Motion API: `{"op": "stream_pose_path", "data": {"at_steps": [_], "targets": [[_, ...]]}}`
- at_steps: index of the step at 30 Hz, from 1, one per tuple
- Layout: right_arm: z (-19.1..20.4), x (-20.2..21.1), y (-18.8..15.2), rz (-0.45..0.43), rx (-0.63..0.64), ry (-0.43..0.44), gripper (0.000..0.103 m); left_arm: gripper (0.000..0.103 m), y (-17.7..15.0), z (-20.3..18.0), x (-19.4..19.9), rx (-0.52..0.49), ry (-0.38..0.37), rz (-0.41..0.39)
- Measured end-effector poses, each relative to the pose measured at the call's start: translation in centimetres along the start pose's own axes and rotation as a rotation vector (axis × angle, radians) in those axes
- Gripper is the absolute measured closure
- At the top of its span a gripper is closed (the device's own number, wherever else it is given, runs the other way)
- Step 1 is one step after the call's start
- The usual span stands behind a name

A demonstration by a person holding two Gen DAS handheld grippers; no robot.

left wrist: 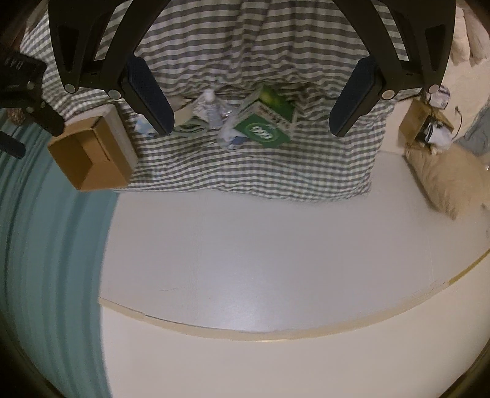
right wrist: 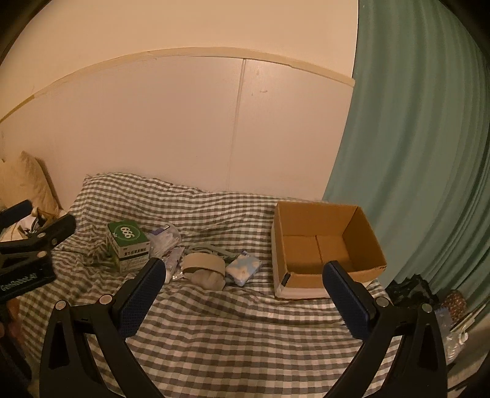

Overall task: Organize objects
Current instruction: 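Move both tools toward the items on the bed, then grasp the green medicine box with the left tool while the right tool grasps the tape roll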

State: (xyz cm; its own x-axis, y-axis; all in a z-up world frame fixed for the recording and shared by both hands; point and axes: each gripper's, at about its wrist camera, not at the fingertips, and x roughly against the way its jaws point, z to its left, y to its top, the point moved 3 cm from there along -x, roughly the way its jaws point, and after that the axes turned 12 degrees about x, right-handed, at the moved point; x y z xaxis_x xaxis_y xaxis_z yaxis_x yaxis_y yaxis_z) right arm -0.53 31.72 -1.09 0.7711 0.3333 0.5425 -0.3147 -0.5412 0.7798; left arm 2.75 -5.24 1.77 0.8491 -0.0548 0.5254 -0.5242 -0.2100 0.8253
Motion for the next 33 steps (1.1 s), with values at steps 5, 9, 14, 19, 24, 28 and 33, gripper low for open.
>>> {"op": "stream_pose_path", "data": {"at_steps": [5,9,14,19,24,28,33], "targets": [[0.8,-2.7,0.7,0.062,-0.007,0.008,0.000,0.000,-0.3,3.9,-3.1,0.038,0.121,0.050],[2.1,-6.8,0.7,0.138,-0.010,0.038,0.000,0.000,-1.5,5.7,-6.8,0.066,0.158,0.123],[4.4,-13.2,1.2,0.213,-0.021,0.101,0.000,0.000,-3.1,5.7,-11.7,0.031,0.170,0.212],[6.5,-18.7,1.0,0.282,0.029,0.117,0.000,0.000,-4.4,4.8,-15.4,-0.008,0.181,0.259],[7.8,-24.2,-0.6,0.381,0.053,0.155,0.000,0.000,-5.8,3.9,-18.5,-0.022,0.191,0.290],[8.7,-26.9,-2.2,0.429,0.059,0.198,0.011,0.000,-6.5,3.1,-19.8,-0.008,0.197,0.313],[8.0,-26.9,-2.7,0.406,0.026,0.231,0.019,0.000,-6.5,1.3,-20.2,-0.008,0.201,0.297]]}}
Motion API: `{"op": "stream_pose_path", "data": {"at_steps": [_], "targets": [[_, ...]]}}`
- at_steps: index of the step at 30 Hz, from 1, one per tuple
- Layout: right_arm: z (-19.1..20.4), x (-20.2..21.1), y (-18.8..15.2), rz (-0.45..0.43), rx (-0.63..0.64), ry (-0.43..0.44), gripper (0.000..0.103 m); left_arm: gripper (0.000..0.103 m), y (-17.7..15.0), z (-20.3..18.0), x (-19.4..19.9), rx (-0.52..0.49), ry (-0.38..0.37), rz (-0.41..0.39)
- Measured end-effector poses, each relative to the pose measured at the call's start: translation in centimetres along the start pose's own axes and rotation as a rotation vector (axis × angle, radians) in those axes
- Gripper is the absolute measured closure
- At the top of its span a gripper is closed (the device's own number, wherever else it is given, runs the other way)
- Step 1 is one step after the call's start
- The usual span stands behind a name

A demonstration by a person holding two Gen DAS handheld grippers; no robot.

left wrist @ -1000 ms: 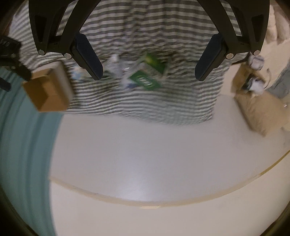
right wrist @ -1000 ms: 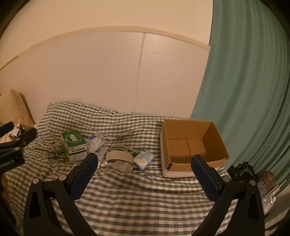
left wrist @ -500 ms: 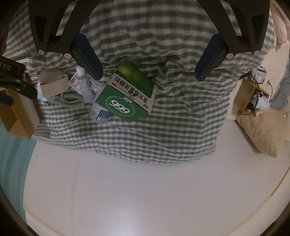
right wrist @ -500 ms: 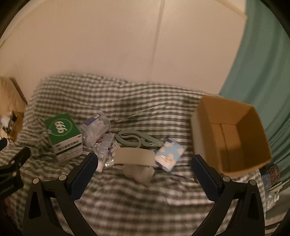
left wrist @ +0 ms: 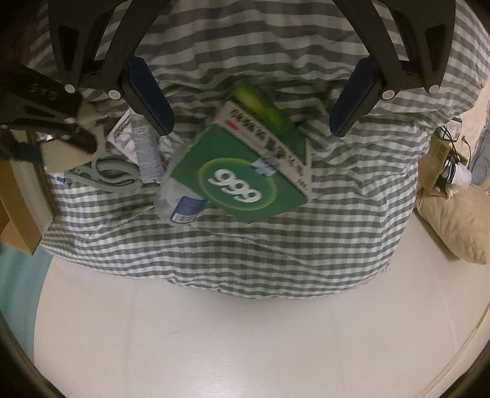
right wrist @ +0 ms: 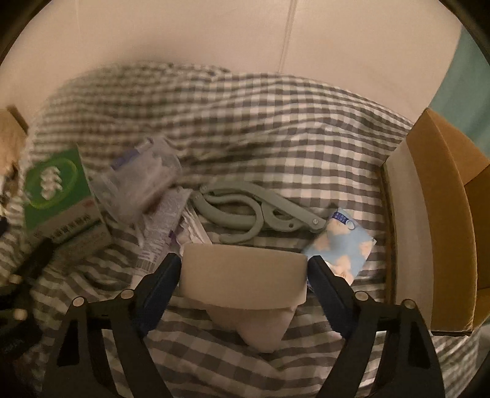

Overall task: Organize objects
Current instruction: 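Grasp the green medicine box with the left tool while the right tool grasps the tape roll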

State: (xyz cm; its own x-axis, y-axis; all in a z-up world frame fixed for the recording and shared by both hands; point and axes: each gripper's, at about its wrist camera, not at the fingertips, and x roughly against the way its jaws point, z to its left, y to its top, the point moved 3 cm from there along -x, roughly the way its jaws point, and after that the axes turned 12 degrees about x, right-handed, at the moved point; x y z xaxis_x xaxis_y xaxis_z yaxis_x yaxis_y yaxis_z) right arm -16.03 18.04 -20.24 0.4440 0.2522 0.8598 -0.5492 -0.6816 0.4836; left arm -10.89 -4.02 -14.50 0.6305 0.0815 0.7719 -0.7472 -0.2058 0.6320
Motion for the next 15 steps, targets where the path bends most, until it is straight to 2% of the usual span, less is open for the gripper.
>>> {"op": "stream_pose_path", "data": {"at_steps": [3,5,7,10,15], "targets": [[-0.9,3.0,0.4,-0.099,-0.006,-0.051,0.020,0.000,0.4,-1.3,-0.2,0.013,0.001,-0.008],[-1.4,4.5,0.8,-0.149,-0.014,-0.069,0.020,0.000,0.7,-2.3,-1.1,0.018,0.049,0.008],[-1.9,5.4,0.8,-0.175,-0.019,-0.072,0.020,0.000,1.1,-2.8,-2.0,0.063,0.085,0.025],[-2.7,5.8,0.4,-0.182,-0.037,-0.079,0.020,0.000,1.5,-3.1,-2.7,0.128,0.091,0.032],[-3.6,4.6,0.1,-0.169,-0.062,-0.079,0.020,0.000,1.7,-2.7,-4.6,0.213,0.253,0.021]]}}
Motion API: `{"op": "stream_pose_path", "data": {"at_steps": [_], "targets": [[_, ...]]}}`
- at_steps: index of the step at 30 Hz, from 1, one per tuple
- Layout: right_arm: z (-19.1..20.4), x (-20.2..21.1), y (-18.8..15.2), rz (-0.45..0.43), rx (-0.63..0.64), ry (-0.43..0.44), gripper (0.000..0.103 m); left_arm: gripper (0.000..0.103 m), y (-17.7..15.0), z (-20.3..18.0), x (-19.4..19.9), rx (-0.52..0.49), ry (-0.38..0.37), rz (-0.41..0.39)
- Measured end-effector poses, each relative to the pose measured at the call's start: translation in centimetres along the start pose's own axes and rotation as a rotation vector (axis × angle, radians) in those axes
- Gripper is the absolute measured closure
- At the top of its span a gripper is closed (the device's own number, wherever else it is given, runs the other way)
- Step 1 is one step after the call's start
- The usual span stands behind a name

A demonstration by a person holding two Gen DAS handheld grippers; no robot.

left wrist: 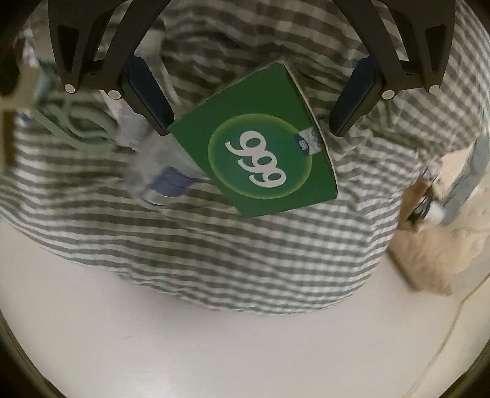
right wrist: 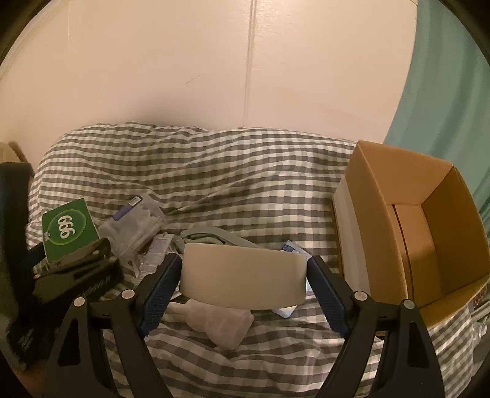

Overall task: Organize objects
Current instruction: 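Grasp the green medicine box with the left tool while the right tool grasps the tape roll, then carry both items to the cardboard box and release them inside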

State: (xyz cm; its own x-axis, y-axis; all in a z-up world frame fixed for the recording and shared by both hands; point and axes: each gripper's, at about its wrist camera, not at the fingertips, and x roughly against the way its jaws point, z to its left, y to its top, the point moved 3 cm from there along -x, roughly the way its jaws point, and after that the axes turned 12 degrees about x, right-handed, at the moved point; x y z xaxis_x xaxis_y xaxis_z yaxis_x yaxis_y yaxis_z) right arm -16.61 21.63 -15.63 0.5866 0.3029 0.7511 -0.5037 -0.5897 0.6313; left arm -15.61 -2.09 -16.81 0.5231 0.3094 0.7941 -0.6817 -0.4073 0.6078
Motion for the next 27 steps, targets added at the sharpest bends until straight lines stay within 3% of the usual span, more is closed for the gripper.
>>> {"op": "stream_pose_path", "data": {"at_steps": [7,11,14,16,18,19,20,27], "targets": [[-0.5,-0.8,-0.6,-0.003,-0.008,0.014,0.019,0.000,0.2,-0.2,-2.2,-0.008,0.076,-0.005],[-0.5,-1.0,-0.9,-0.003,-0.005,0.017,0.019,0.000,0.0,0.9,-4.1,-0.062,0.105,0.066],[-0.5,-0.9,-1.2,-0.002,0.005,0.022,0.019,0.000,0.3,3.9,-3.9,0.000,0.016,0.089],[-0.3,-0.8,-1.2,-0.003,0.014,0.021,0.019,0.000,1.2,5.8,-3.0,0.030,-0.055,0.060],[0.0,-0.3,-1.3,-0.008,0.031,0.017,0.019,0.005,1.8,7.1,-2.8,0.047,-0.113,0.065],[0.1,-0.1,-1.3,-0.012,0.037,0.016,0.019,0.018,2.0,7.8,-2.6,0.066,-0.166,0.085],[0.2,0.4,-1.3,-0.022,0.046,0.017,0.019,0.018,2.1,8.4,-2.3,0.075,-0.190,0.105],[0.0,4.3,-1.4,-0.052,0.036,0.015,0.020,0.020,1.1,8.5,4.0,-0.113,-0.261,0.013]]}}
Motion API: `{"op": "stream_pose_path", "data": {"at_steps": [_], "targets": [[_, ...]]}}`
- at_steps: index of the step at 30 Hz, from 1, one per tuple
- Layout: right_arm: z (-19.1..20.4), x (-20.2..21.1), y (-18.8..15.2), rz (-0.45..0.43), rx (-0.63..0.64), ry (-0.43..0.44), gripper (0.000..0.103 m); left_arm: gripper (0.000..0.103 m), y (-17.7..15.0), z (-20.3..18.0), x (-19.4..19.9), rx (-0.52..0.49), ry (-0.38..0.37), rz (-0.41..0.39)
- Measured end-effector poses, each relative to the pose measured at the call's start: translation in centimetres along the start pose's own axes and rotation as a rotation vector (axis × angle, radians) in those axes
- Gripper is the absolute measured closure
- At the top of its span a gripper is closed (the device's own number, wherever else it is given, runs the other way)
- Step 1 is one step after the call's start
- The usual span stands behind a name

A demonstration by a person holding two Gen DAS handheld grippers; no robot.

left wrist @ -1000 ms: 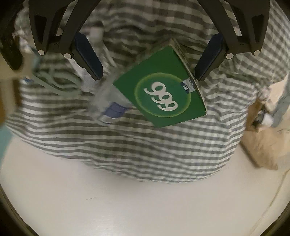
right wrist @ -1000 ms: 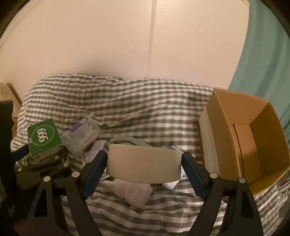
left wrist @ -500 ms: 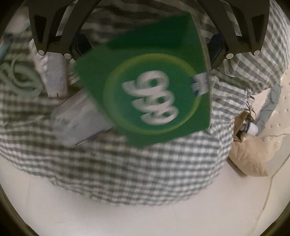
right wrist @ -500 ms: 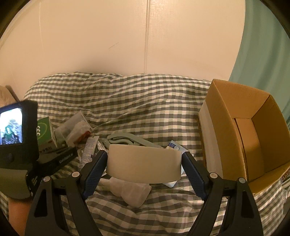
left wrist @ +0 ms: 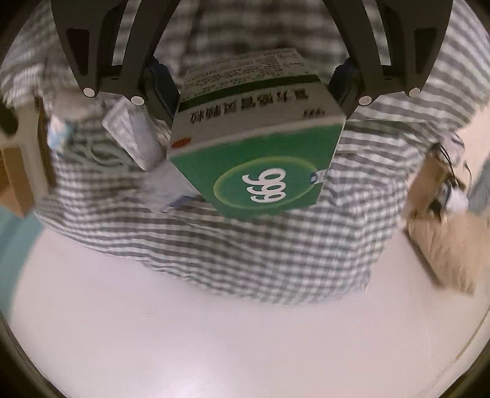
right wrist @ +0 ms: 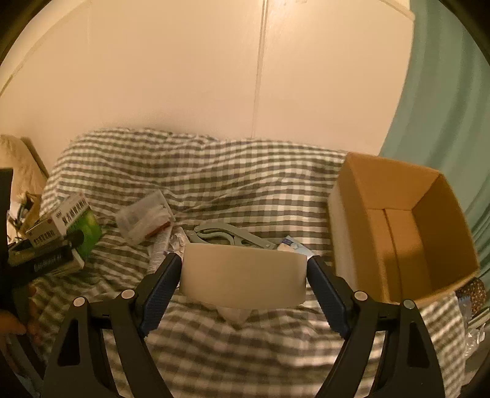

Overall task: Organize objects
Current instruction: 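Carry both items to the cardboard box and release them inside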

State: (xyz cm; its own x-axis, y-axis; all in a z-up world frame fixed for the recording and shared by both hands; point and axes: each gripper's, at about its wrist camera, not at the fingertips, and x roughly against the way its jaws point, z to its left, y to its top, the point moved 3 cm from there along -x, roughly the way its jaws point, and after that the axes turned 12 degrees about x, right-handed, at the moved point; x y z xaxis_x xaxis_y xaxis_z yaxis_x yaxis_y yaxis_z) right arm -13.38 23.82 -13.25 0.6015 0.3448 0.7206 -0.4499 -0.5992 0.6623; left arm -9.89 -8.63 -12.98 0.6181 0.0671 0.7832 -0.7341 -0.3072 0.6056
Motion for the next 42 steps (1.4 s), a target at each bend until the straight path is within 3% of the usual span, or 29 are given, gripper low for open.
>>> {"op": "stream_pose_path", "data": {"at_steps": [4,7,13,17,22,29,34,42], "targets": [[-0.8,4.2,0.4,-0.050,-0.005,0.010,0.020,0.021,0.0,-1.7,4.8,-0.035,-0.081,-0.032],[-2.3,8.8,1.3,-0.115,0.002,-0.013,0.020,0.021,0.8,-3.9,9.3,-0.071,-0.132,-0.099],[-8.2,16.7,3.3,-0.221,-0.057,-0.097,0.020,0.022,2.4,-10.1,18.0,-0.145,-0.287,-0.220],[-12.4,19.6,4.3,-0.253,-0.035,-0.152,0.020,0.022,2.3,-16.1,20.8,-0.219,-0.381,-0.246],[-16.9,19.4,4.1,-0.267,-0.050,-0.181,0.020,0.022,0.7,-22.9,19.9,-0.288,-0.441,-0.212],[-21.6,13.7,1.8,-0.180,-0.100,-0.135,0.020,0.022,-2.9,-30.3,14.7,-0.366,-0.470,-0.102],[-23.4,9.7,0.8,-0.127,-0.131,-0.095,0.021,0.022,-4.9,-32.6,11.6,-0.377,-0.485,-0.039],[-26.3,5.1,-1.2,-0.075,-0.207,-0.031,0.020,0.022,-4.4,-34.5,9.5,-0.395,-0.485,-0.069]]}}
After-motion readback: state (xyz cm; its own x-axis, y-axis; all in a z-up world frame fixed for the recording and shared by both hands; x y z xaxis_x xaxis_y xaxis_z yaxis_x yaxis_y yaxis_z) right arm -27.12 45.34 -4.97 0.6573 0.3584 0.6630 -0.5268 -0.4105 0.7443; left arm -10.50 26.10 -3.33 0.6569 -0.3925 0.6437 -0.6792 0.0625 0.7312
